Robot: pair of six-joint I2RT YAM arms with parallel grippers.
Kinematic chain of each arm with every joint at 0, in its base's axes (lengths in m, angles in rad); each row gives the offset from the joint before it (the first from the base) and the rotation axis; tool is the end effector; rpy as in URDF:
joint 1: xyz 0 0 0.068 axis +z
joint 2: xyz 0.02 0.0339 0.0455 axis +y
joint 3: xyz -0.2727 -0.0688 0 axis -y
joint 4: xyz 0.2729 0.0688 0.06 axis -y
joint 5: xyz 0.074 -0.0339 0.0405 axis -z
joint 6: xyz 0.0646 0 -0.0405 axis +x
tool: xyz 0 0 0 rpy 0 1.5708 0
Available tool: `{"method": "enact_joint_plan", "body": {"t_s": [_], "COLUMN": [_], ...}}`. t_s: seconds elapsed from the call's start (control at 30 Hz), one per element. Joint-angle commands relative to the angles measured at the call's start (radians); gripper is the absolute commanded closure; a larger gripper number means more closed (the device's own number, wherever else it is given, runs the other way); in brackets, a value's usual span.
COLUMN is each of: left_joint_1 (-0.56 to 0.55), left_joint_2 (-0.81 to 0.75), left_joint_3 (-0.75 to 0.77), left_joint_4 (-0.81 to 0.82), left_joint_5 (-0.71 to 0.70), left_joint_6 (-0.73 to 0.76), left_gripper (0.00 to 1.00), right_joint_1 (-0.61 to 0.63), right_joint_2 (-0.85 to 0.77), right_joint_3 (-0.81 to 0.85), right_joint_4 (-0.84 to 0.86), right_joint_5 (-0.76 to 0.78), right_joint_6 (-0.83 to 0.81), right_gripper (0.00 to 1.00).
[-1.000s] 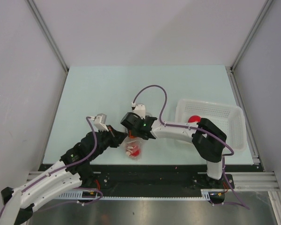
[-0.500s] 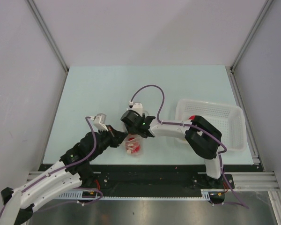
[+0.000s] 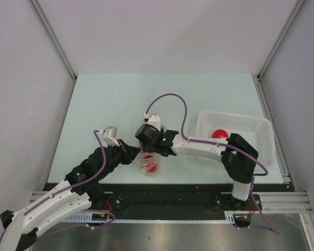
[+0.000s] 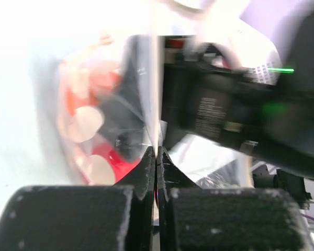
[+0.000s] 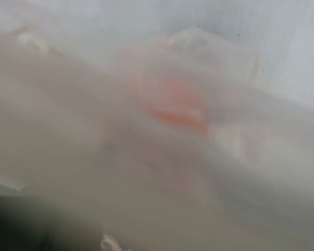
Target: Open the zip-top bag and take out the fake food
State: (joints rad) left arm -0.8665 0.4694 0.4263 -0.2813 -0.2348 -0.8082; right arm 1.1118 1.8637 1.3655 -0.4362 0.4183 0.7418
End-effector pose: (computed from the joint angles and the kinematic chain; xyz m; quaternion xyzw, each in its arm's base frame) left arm 0.1291 -0.1287 0.2414 -0.0448 0.8081 -0.3669 0.4587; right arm 0.2212 0.3884 0.1899 -0.1071 0.9252 0.1263 0.3414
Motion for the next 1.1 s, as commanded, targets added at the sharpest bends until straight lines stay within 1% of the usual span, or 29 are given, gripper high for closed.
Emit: {"method": "enact_joint_plan", "body": {"t_s": [0.0, 0.03, 0.13, 0.2, 0.27, 0.3, 0.33, 0.4, 0.47, 0.5, 0.6, 0.67, 0.77, 0.8, 0.83, 0.93, 0.97, 1.0, 1.03, 1.07], "left_joint_1": [-0.003, -0.003, -0.003, -0.003, -0.003, -0.003, -0.003, -0.008, -0.035, -0.043, -0.051, -0.049, -0.051, -0.052, -0.052, -0.052, -0.052, -0.052, -0.052, -0.052], "left_joint_2": [-0.018, -0.017, -0.009, 0.004, 0.015, 0.031, 0.046, 0.072, 0.119, 0.136, 0.164, 0.163, 0.176, 0.181, 0.183, 0.178, 0.172, 0.158, 0.152, 0.144], "left_joint_3": [0.086, 0.089, 0.097, 0.094, 0.083, 0.077, 0.075, 0.072, 0.072, 0.074, 0.059, 0.029, 0.014, 0.011, 0.008, 0.011, 0.022, 0.026, 0.034, 0.048], "left_joint_4": [-0.036, -0.042, -0.033, -0.022, 0.029, 0.063, 0.112, 0.158, 0.185, 0.192, 0.192, 0.201, 0.238, 0.263, 0.278, 0.262, 0.240, 0.182, 0.153, 0.125], "left_joint_5": [-0.051, -0.052, -0.043, -0.015, 0.026, 0.087, 0.113, 0.155, 0.164, 0.166, 0.164, 0.161, 0.186, 0.199, 0.225, 0.223, 0.185, 0.160, 0.126, 0.076], "left_joint_6": [0.040, 0.044, 0.055, 0.058, 0.061, 0.066, 0.054, 0.021, 0.017, 0.018, 0.001, -0.012, -0.028, -0.026, -0.025, -0.026, -0.026, -0.029, -0.034, -0.034], "left_gripper": [1.00, 1.00, 1.00, 1.00, 1.00, 1.00, 1.00, 1.00, 1.00, 1.00, 1.00, 1.00, 1.00, 1.00, 1.00, 1.00, 1.00, 1.00, 1.00, 1.00], "right_joint_1": [0.014, 0.017, 0.019, 0.020, 0.019, 0.019, 0.020, 0.022, 0.022, 0.017, 0.010, 0.010, -0.001, -0.012, -0.032, -0.063, -0.056, -0.050, -0.044, -0.037], "right_joint_2": [-0.173, -0.210, -0.254, -0.288, -0.291, -0.287, -0.281, -0.271, -0.259, -0.253, -0.253, -0.268, -0.307, -0.317, -0.337, -0.350, -0.359, -0.369, -0.394, -0.400], "right_joint_3": [0.012, -0.008, -0.043, -0.054, -0.045, -0.033, -0.007, 0.003, 0.009, 0.017, 0.047, 0.044, 0.023, -0.017, -0.034, -0.040, -0.036, -0.037, -0.042, -0.040], "right_joint_4": [-0.070, -0.072, -0.072, -0.070, -0.075, -0.120, -0.153, -0.173, -0.170, -0.174, -0.210, -0.204, -0.184, -0.165, -0.142, -0.111, -0.117, -0.105, -0.093, -0.087], "right_joint_5": [0.027, 0.028, 0.027, 0.036, 0.060, 0.079, 0.117, 0.123, 0.125, 0.122, 0.117, 0.119, 0.126, 0.120, 0.114, 0.039, 0.030, 0.021, -0.013, -0.030], "right_joint_6": [0.037, 0.039, 0.050, 0.062, 0.105, 0.144, 0.266, 0.344, 0.431, 0.450, 0.508, 0.551, 0.605, 0.629, 0.627, 0.585, 0.571, 0.547, 0.485, 0.466], "right_gripper": [0.92, 0.92, 0.93, 0.93, 0.96, 0.98, 0.98, 0.96, 0.97, 0.99, 0.99, 1.00, 1.00, 1.00, 1.00, 1.00, 1.00, 1.00, 1.00, 1.00]}}
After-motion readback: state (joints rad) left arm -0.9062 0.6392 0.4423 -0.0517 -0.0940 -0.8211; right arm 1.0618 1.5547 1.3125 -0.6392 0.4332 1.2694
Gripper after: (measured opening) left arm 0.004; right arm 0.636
